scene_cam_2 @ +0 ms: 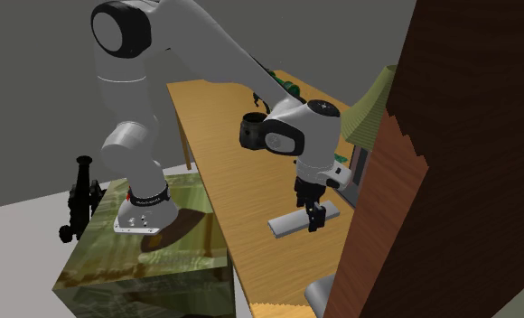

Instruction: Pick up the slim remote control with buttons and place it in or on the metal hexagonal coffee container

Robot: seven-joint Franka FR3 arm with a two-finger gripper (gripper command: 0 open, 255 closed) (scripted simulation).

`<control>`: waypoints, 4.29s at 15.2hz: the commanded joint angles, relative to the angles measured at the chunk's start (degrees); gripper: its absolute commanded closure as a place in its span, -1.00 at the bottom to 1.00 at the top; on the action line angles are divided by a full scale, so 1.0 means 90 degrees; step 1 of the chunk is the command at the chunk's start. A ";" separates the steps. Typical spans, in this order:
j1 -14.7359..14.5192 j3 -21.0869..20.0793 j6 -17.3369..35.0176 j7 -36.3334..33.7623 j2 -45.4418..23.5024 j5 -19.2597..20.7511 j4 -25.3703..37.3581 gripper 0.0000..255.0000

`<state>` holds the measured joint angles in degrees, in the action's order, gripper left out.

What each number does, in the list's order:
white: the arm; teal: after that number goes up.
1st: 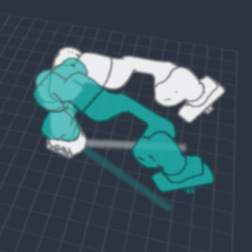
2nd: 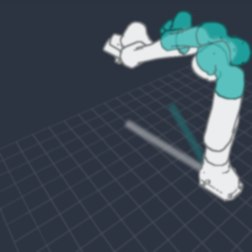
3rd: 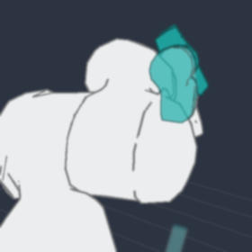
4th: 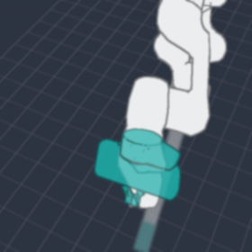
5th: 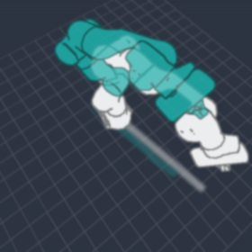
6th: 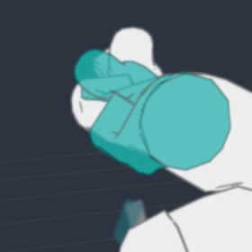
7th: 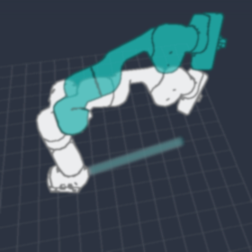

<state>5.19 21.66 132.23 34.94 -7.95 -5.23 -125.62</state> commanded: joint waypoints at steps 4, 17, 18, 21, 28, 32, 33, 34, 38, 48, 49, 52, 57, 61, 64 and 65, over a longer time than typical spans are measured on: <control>0.0000 0.0000 0.0001 -0.0001 0.0001 0.0000 -0.0002 1.00; -0.0028 0.0030 -0.0476 -0.0133 0.0321 0.0182 0.0183 1.00; -0.0031 0.0032 -0.0556 -0.0152 0.0371 0.0209 0.0218 1.00; -0.0040 0.0038 -0.0799 -0.0207 0.0510 0.0283 0.0333 1.00; -0.0055 0.0037 -0.1371 -0.0312 0.0790 0.0420 0.0649 1.00; -0.0062 0.0031 -0.1702 -0.0358 0.0920 0.0479 0.0860 1.00; -0.0063 0.0030 -0.1784 -0.0368 0.0948 0.0491 0.0916 1.00; -0.0065 0.0028 -0.1867 -0.0378 0.0976 0.0503 0.0973 1.00; -0.0070 0.0020 -0.2200 -0.0411 0.1072 0.0543 0.1218 1.00; -0.0081 0.0003 -0.2986 -0.0460 0.1208 0.0596 0.1877 1.00; -0.0149 -0.0079 -0.2960 -0.0628 0.1368 0.0650 0.1703 1.00; -0.0336 -0.0341 -0.2901 -0.1128 0.1812 0.0772 0.1223 1.00; -0.0614 -0.0830 -0.2855 -0.1941 0.2424 0.0848 0.0576 1.00; -0.0838 -0.1244 -0.2843 -0.2575 0.2797 0.0810 0.0189 1.00; -0.1014 -0.1563 -0.2840 -0.3044 0.3008 0.0738 -0.0028 1.00; -0.1074 -0.1671 -0.2840 -0.3199 0.3065 0.0707 -0.0086 1.00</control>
<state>-3.96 7.53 106.72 7.54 19.34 1.40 -126.16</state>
